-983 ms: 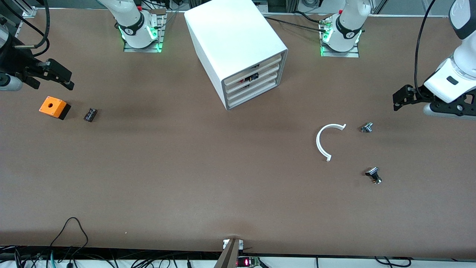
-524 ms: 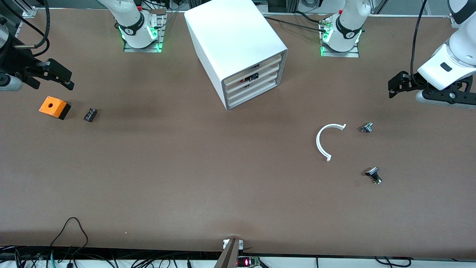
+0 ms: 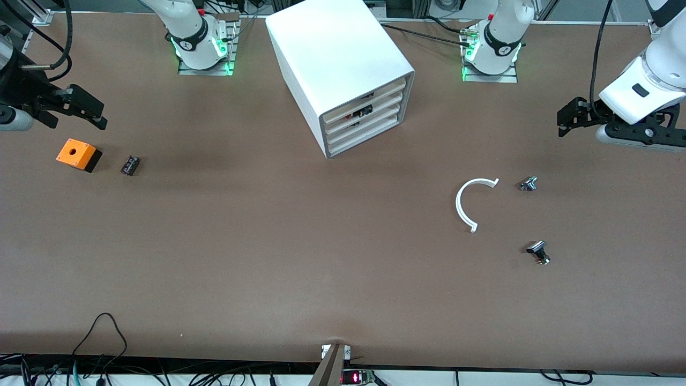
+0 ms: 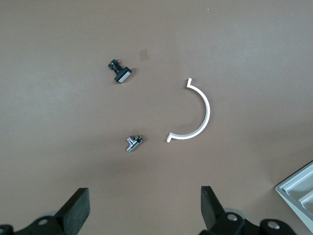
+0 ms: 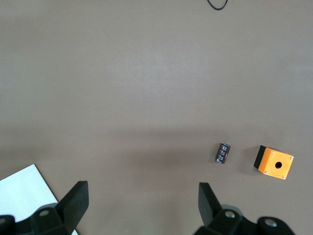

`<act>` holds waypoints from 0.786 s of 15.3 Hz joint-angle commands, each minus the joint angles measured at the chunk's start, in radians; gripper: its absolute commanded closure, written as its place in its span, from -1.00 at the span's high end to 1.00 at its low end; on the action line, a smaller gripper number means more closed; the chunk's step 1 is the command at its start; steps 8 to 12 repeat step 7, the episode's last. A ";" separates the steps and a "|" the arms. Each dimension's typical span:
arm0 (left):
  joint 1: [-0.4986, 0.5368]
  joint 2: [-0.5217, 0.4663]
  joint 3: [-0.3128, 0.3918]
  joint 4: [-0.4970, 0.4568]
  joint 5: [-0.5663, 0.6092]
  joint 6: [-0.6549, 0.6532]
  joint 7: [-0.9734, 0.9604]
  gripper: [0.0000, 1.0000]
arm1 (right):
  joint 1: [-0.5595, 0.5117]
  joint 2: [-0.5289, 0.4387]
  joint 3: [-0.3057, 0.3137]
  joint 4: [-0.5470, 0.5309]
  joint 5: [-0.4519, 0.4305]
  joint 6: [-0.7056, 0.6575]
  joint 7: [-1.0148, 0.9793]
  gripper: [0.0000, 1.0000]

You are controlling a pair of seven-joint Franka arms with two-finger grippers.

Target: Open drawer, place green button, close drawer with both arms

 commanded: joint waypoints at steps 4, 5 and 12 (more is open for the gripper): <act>0.001 -0.001 -0.004 0.020 -0.013 -0.022 0.012 0.99 | -0.013 -0.005 0.014 0.010 -0.009 -0.011 -0.011 0.99; -0.001 -0.001 -0.007 0.020 -0.013 -0.024 0.008 0.99 | -0.013 -0.005 0.014 0.010 -0.009 -0.011 -0.011 0.99; 0.001 -0.001 -0.006 0.020 -0.013 -0.022 0.011 0.99 | -0.013 -0.005 0.011 0.010 -0.008 -0.012 -0.017 0.99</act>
